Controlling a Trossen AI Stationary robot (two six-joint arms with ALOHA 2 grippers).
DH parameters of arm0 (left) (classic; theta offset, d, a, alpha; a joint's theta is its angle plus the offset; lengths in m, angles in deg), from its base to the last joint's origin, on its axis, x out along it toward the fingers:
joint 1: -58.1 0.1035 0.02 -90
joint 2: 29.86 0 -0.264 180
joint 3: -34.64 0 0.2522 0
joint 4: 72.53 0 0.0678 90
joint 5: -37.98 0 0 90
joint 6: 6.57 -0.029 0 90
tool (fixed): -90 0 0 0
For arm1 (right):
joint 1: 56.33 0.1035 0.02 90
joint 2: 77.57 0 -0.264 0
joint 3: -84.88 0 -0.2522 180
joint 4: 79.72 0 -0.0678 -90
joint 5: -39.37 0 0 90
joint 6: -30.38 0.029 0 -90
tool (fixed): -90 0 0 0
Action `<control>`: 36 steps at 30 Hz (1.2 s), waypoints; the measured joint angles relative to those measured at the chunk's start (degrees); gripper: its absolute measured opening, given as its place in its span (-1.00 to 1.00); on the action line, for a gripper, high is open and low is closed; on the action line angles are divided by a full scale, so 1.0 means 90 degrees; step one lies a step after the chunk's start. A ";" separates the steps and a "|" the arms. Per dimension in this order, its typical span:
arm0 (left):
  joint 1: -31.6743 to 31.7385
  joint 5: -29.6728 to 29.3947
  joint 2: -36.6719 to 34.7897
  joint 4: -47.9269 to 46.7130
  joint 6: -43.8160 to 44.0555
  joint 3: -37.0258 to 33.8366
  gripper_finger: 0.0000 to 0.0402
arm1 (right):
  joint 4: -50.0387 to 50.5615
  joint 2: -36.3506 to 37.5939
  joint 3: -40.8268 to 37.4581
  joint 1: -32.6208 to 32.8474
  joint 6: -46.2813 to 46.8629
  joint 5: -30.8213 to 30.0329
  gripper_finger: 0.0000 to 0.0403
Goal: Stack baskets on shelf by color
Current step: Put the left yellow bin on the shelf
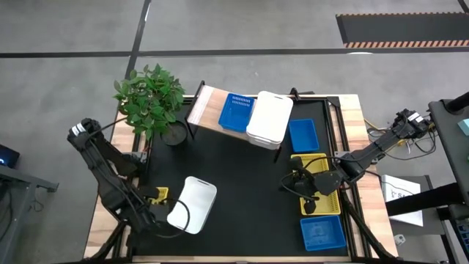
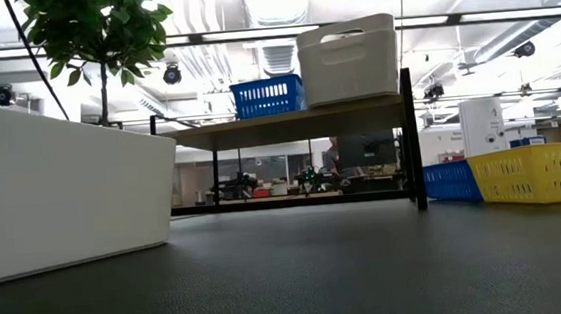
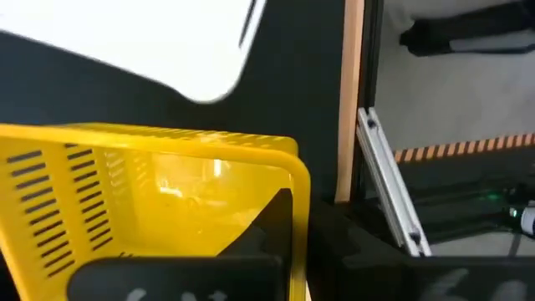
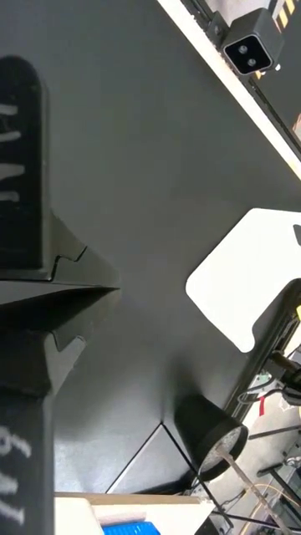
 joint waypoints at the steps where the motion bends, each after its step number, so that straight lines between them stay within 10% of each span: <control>1: 0.0037 -0.0124 0.0000 -0.0017 -0.0011 0.0085 -1.00 | 0.0002 0.0000 0.0000 0.0000 0.0000 0.0000 -0.96; 7: 0.0381 -0.1282 0.0059 0.0009 -0.0517 0.0617 -1.00 | 0.0024 0.0000 0.0000 0.0000 -0.0088 -0.0002 -0.96; 19: 0.1840 -0.4149 0.0899 -0.0458 -0.4922 0.1699 -1.00 | 0.0029 0.0000 0.0000 0.0000 -0.0121 -0.0002 -0.96; 36: 0.5204 -0.4095 0.0755 -0.0631 -0.7855 0.1654 -1.00 | 0.0038 0.0000 0.0000 0.0000 -0.0121 0.0000 -0.96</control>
